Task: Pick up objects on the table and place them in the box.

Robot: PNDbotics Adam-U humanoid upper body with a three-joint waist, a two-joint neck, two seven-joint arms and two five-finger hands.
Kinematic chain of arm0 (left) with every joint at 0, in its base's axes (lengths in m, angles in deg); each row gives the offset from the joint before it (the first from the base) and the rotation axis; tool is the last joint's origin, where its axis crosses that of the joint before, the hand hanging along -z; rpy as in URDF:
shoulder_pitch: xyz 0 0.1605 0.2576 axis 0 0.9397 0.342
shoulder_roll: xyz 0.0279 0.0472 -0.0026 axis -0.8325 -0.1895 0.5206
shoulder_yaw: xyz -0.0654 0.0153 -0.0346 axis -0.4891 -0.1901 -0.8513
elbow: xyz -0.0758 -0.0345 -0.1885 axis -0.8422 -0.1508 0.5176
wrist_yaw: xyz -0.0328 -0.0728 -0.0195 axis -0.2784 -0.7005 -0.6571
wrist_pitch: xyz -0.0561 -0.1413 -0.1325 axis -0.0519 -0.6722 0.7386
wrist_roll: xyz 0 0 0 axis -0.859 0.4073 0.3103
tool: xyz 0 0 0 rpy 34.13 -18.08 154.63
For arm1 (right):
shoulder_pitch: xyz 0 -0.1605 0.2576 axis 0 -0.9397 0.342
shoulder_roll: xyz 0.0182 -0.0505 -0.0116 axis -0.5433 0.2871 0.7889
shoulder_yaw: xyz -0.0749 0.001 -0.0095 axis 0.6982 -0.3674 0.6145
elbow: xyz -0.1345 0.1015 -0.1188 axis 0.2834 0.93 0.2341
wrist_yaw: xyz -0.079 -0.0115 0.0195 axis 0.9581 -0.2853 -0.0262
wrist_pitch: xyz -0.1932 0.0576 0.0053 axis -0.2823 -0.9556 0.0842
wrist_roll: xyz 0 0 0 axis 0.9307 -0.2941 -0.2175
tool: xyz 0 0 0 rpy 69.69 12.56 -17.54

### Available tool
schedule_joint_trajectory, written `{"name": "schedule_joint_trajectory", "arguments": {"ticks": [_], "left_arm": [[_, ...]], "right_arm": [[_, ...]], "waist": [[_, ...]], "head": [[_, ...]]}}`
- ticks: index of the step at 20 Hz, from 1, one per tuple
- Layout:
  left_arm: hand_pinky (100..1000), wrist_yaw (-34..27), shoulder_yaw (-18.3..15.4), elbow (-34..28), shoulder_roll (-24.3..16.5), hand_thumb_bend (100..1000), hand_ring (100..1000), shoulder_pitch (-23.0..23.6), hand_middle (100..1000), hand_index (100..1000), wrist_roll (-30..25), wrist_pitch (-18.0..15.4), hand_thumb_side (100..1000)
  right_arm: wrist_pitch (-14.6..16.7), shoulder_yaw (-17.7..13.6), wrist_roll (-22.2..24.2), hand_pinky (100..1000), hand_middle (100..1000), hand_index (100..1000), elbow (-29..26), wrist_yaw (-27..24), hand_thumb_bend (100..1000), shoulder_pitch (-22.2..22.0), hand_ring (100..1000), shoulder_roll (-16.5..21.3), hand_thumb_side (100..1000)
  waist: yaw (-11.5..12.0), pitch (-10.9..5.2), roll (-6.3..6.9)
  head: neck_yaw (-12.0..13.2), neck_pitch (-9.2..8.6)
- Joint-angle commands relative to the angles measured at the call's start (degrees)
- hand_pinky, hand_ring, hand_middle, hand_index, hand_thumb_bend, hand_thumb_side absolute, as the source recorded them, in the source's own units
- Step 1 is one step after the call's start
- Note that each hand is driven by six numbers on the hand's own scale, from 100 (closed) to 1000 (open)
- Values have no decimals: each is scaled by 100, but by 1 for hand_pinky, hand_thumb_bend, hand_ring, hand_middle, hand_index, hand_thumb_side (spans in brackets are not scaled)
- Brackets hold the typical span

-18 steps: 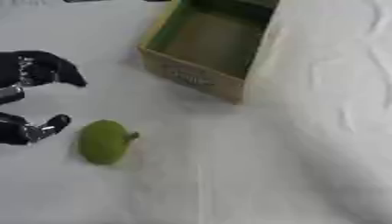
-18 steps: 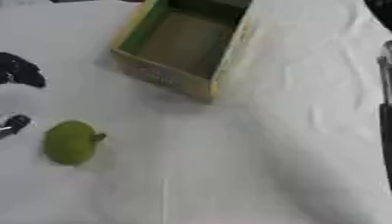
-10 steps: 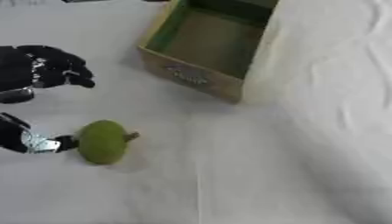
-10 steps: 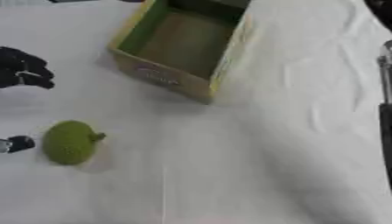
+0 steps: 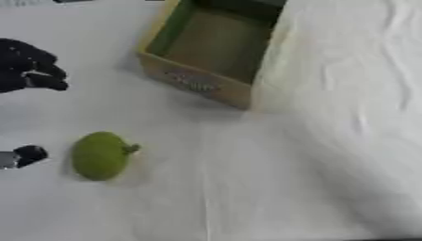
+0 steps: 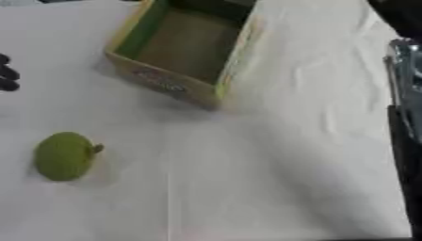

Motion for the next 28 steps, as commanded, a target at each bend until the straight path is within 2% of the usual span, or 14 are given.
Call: {"name": "schedule_joint_trajectory", "arguments": {"ticks": [1, 7, 8, 11, 14, 16, 25, 28], "left_arm": [[943, -255, -320, -176, -285, 381, 947, 154, 835, 914, 1, -112, 842], [935, -596, -480, -275, -294, 361, 941, 222, 831, 911, -95, -12, 834], [924, -633, -466, -270, -281, 322, 936, 223, 827, 910, -120, 13, 826], [905, -773, -310, -169, -207, 273, 928, 178, 821, 908, -267, 166, 861], [892, -839, -58, 138, -55, 237, 922, 21, 817, 911, -459, 384, 775], [890, -803, 55, 342, 67, 237, 921, -125, 817, 911, -488, 539, 757], [884, -566, 530, 532, 565, 212, 922, -544, 823, 922, -548, 1263, 833], [884, -540, 657, 457, 712, 246, 923, -665, 827, 925, -691, 1444, 785]], "right_arm": [[-2, -44, -30, 814, 601, 763, -121, 41, 100, 59, 781, 152, 414], [-3, -39, -27, 814, 601, 763, -121, 38, 100, 64, 781, 148, 412], [-3, -37, -25, 814, 601, 763, -121, 38, 100, 65, 782, 148, 414], [-12, -29, -15, 814, 601, 763, -121, 35, 100, 69, 782, 142, 415], [-14, -25, -15, 814, 601, 763, -121, 24, 100, 77, 782, 125, 412], [-11, -24, -18, 814, 601, 763, -121, 18, 100, 78, 782, 120, 410], [-2, -16, -27, 815, 601, 763, -121, 5, 100, 70, 782, 113, 413], [-4, -11, -24, 815, 601, 763, -121, 3, 100, 63, 782, 114, 414]], "waist": [[-11, -114, -12], [-20, -116, -10], [-22, -115, -10], [-38, -118, -11], [-56, -123, -18], [-59, -126, -21], [-68, -127, -32], [-63, -133, -31]], "head": [[-23, -37], [-10, -28], [-5, -29], [44, -26], [107, -34], [160, -22], [386, 21], [394, 30]]}}
